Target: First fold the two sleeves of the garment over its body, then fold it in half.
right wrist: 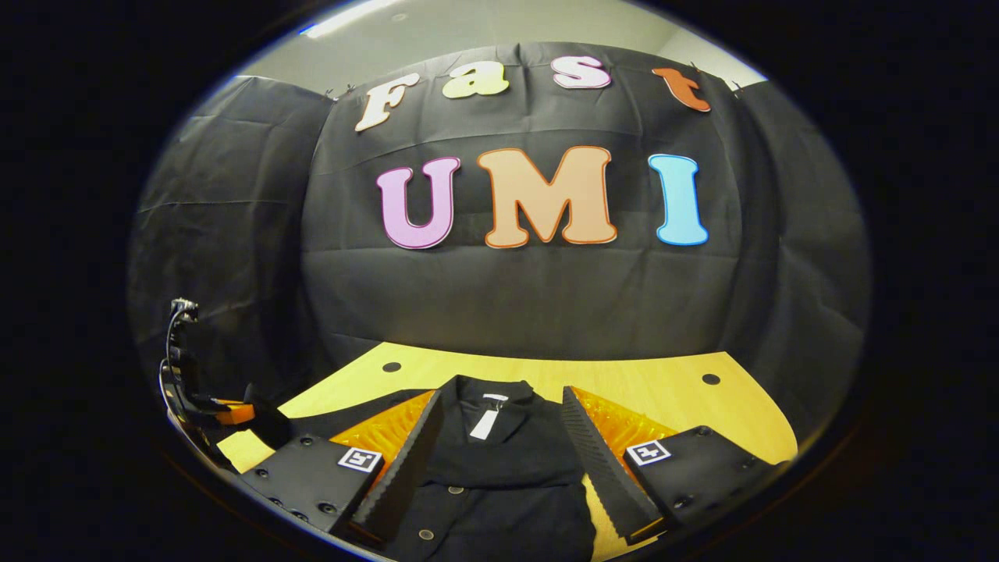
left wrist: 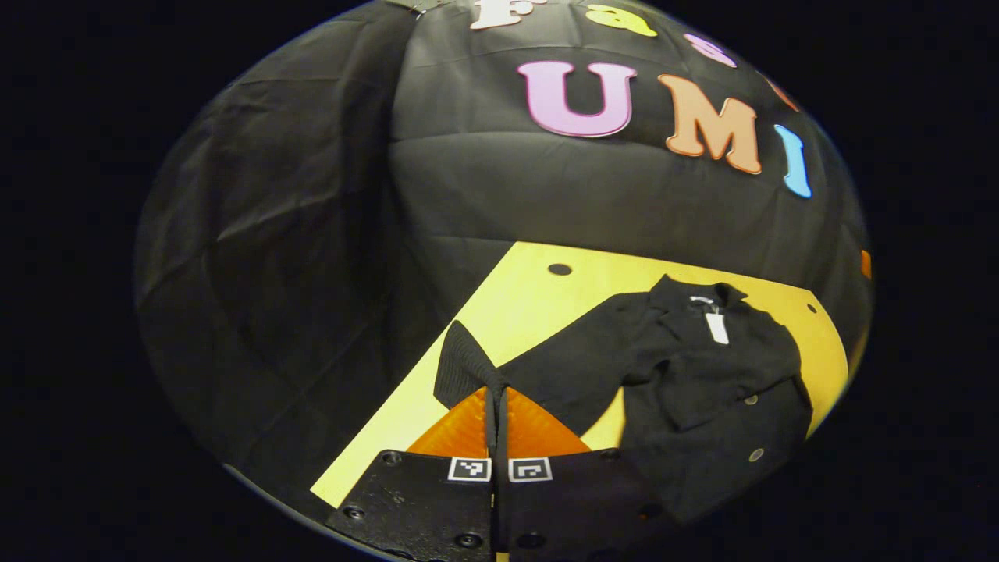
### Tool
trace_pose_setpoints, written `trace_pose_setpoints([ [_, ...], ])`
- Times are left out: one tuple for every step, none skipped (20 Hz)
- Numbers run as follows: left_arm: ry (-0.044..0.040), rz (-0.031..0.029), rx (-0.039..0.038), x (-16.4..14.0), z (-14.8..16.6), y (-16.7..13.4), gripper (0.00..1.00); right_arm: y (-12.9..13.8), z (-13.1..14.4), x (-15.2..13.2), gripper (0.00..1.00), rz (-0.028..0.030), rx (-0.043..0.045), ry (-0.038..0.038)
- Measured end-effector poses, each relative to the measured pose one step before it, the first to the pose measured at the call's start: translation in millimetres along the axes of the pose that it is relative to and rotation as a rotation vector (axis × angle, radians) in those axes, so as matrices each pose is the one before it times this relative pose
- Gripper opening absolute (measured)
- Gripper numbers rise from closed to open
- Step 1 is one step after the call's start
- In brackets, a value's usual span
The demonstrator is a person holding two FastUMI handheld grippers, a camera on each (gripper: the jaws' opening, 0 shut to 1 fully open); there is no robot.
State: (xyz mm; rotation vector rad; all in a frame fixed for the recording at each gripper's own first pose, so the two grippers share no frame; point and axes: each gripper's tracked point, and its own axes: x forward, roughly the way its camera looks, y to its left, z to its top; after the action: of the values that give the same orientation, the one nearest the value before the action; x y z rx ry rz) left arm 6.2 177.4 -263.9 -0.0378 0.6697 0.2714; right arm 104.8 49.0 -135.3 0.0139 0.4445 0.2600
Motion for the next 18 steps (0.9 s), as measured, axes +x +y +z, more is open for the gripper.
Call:
trace_pose_setpoints([
  [-0.01041, -0.01423, 0.01299, -0.76, 6.86, -10.37, 0.00, -7.82, -0.49, -1.73, 0.97, -0.00765, 0.00556, 0.00017],
  [-0.00743, -0.01140, 0.01144, 0.52, 7.30, -10.45, 0.00, -6.42, -2.86, -11.39, 0.98, -0.00897, 0.00723, -0.00092],
  [-0.00796, -0.01515, 0.01490, 0.12, 5.03, -10.59, 0.00, -7.42, -0.18, -2.55, 0.97, -0.00773, 0.00964, -0.00087],
  [-0.01195, -0.00963, 0.02081, -0.43, 6.51, -8.26, 0.00, -7.68, -1.28, -2.84, 0.97, -0.00890, 0.00938, 0.00048],
  [-0.00981, -0.01260, 0.02327, 0.22, 6.53, -12.54, 0.00, -7.39, -1.00, -2.07, 0.98, -0.00852, 0.00780, 0.00232],
  [-0.01315, -0.01790, 0.02086, 1.00, 8.02, -12.51, 0.00, -8.34, -2.33, -4.01, 0.98, -0.00888, 0.00595, 0.00387],
  [-0.01164, -0.01659, 0.01962, 1.44, 7.20, -12.38, 0.00, -7.14, -0.79, -2.37, 0.95, -0.00859, 0.00610, 0.00045],
  [-0.01014, -0.02123, 0.01855, 1.92, 7.44, -12.92, 0.00, -7.60, -1.55, -3.06, 0.93, -0.00756, 0.00473, 0.00103],
  [-0.00877, -0.01761, 0.01720, 1.92, 5.19, -11.84, 0.00, -7.59, 0.05, -3.11, 0.98, -0.00999, 0.00403, -0.00083],
  [-0.00873, -0.02006, 0.01672, 1.88, 6.86, -12.94, 0.00, -8.03, -1.73, -3.02, 0.98, -0.00960, 0.00418, 0.00021],
  [-0.00781, -0.01808, 0.01293, 2.83, 4.56, -12.68, 0.00, -7.83, -0.77, -2.04, 0.98, -0.00964, 0.00426, 0.00073],
  [-0.00627, -0.01657, 0.01264, 2.91, 4.55, -12.58, 0.00, -8.80, -2.24, -2.64, 0.98, -0.01117, 0.00505, 0.00187],
  [-0.00282, -0.01668, 0.01203, 3.06, 2.99, -11.52, 0.00, -7.89, -1.34, -1.98, 0.93, -0.00982, 0.00710, 0.00362],
  [-0.00370, -0.01608, 0.00965, 3.42, 3.81, -11.70, 0.00, -8.07, -2.06, -1.75, 0.98, -0.00941, 0.00762, 0.00308],
  [-0.00232, -0.01835, 0.00905, 2.45, 3.41, -11.41, 0.00, -7.79, -1.00, -1.87, 0.97, -0.01034, 0.00781, 0.00186],
  [-0.00154, -0.01753, 0.00793, 3.55, 3.79, -11.76, 0.00, -7.24, -1.43, -1.99, 0.98, -0.00809, 0.00955, 0.00107],
  [0.00292, -0.01772, 0.01154, 3.00, 1.54, -9.53, 0.00, -6.24, 0.46, -1.97, 0.98, -0.00747, 0.00947, -0.00080],
  [0.00275, -0.01594, 0.01271, 2.78, 3.84, -10.87, 0.00, -6.64, -1.67, -1.75, 0.94, -0.00795, 0.00779, -0.00055],
])
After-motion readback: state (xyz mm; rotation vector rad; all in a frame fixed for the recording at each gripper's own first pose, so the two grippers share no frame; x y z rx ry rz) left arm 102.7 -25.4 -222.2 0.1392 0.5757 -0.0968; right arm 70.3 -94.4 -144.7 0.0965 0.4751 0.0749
